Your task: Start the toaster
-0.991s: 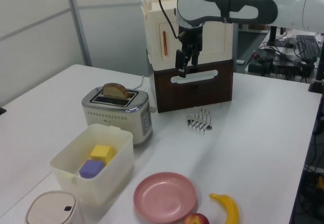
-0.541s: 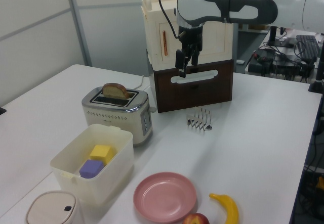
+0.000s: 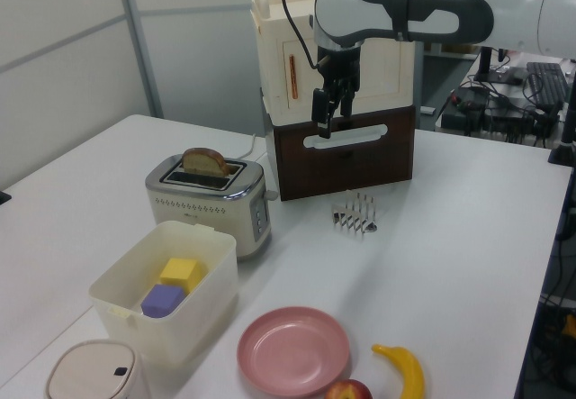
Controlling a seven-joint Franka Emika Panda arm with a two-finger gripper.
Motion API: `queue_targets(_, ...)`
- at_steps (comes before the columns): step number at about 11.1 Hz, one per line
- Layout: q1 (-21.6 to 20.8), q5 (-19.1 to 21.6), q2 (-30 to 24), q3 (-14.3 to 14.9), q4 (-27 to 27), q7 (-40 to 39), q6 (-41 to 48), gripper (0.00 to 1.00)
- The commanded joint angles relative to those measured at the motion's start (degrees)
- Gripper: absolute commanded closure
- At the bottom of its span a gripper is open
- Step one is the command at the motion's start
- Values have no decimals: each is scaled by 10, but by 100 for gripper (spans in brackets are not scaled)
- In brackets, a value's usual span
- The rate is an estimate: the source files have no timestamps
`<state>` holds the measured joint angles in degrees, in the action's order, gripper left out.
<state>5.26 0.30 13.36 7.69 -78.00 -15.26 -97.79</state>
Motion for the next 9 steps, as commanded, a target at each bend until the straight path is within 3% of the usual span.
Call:
queue_targets(1,-1,-5,-13,2,-12,-12,8,0)
queue_targets(9,-17,-7,-12,13,-12,-14,8,0)
